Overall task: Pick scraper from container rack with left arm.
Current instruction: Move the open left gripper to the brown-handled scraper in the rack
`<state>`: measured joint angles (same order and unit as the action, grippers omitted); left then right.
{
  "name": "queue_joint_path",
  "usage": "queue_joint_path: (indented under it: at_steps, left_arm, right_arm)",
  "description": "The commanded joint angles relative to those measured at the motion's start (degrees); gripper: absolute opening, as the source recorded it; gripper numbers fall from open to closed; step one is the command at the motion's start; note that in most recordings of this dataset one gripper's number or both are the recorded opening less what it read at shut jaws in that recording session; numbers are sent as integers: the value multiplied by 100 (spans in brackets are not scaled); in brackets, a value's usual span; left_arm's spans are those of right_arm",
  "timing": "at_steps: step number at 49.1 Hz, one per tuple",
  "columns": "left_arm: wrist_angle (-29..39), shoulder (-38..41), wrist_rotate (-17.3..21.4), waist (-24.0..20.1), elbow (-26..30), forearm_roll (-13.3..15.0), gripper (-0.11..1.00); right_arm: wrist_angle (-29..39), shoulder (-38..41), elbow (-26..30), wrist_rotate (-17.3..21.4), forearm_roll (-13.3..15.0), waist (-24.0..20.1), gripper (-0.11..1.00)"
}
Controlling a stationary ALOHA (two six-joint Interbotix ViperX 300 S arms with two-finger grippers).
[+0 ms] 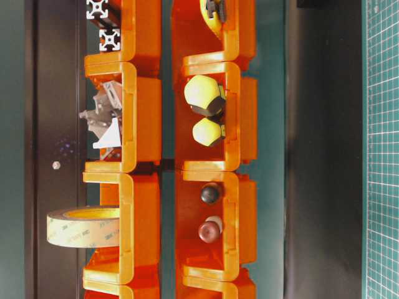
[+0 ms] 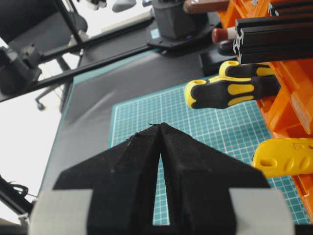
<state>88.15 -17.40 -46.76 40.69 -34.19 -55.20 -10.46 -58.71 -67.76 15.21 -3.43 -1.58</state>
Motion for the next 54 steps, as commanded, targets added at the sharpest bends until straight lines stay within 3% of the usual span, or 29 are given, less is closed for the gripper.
queue_joint_path:
  at_steps: [1, 17, 28, 45, 47, 54]
  left_arm:
    - [-62, -62, -114, 18, 79, -70, 0]
    - [-352, -79, -44, 9, 44, -62, 0]
    - [-896, -141, -44, 9, -62, -53, 0]
    - [-976, -202, -62, -167, -88, -53, 1]
    - [-1028, -202, -88, -193, -97, -53, 5]
    - [-1169, -237, -70, -290, -255, -53, 45]
  right_arm:
    - [9, 44, 193, 0, -18, -9, -1]
    - [44, 18, 211, 9, -114, -18, -1]
    - [62, 26, 211, 9, -132, -9, -1]
    - [62, 26, 211, 9, -132, -18, -1]
    - [62, 18, 211, 9, -123, -18, -1]
    - [62, 26, 202, 9, -132, -26, -1]
